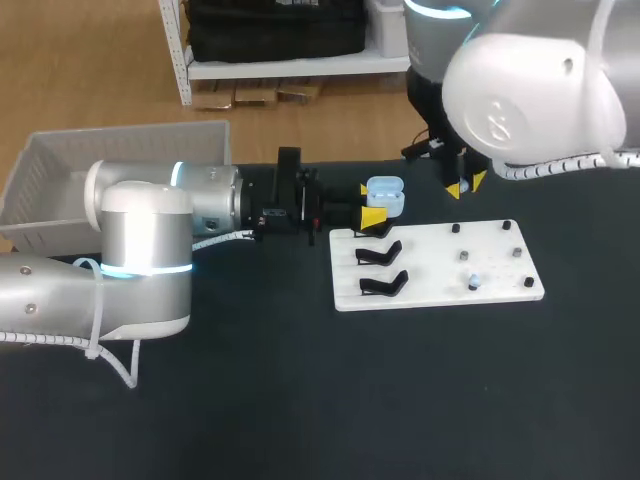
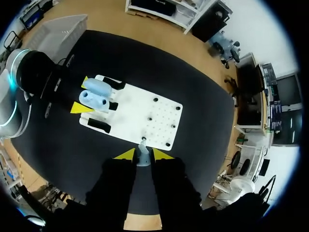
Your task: Pick up each earbud case from the left stands, insert the matching earbuds, close the lid, and place the case in the box.
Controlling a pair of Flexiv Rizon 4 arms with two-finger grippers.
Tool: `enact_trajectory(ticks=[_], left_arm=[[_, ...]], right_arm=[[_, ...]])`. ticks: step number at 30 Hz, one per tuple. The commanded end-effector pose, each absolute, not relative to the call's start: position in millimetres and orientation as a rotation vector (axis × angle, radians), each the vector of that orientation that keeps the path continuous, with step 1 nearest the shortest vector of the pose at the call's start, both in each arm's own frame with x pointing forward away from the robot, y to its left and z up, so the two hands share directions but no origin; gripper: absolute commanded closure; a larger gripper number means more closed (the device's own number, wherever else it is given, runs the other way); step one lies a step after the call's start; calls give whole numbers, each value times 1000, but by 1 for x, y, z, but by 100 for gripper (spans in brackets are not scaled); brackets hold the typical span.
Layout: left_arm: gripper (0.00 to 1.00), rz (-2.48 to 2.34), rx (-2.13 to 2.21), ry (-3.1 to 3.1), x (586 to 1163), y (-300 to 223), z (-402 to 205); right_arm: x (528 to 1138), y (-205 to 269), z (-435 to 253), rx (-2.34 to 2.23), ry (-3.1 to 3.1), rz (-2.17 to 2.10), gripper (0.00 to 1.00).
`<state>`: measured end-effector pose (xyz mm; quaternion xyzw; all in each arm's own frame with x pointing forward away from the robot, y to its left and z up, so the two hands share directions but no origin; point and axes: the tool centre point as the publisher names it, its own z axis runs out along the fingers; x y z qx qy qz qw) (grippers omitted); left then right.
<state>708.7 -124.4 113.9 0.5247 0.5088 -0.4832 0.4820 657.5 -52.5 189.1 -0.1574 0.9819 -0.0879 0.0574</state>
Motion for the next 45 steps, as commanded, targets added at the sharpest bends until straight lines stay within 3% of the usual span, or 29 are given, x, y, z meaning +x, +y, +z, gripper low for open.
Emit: enact_trajectory(ticks=[1, 4, 12, 29, 45], left_arm=[[100, -1181, 1281, 1239, 710, -125, 113], [100, -1181, 1281, 1239, 710, -125, 113], [100, -1181, 1281, 1239, 710, -125, 113], [100, -1188, 1307, 1181, 697, -138, 112], [100, -1170, 1278, 1153, 689, -145, 108]], right_arm=[[662, -39, 193, -261, 3013, -274, 100], [671, -34, 196, 46, 3059, -213, 100], [681, -34, 191, 357, 3074, -148, 100], [679, -42, 188, 359, 3073, -125, 100], [677, -22, 195, 668, 3065, -82, 100]])
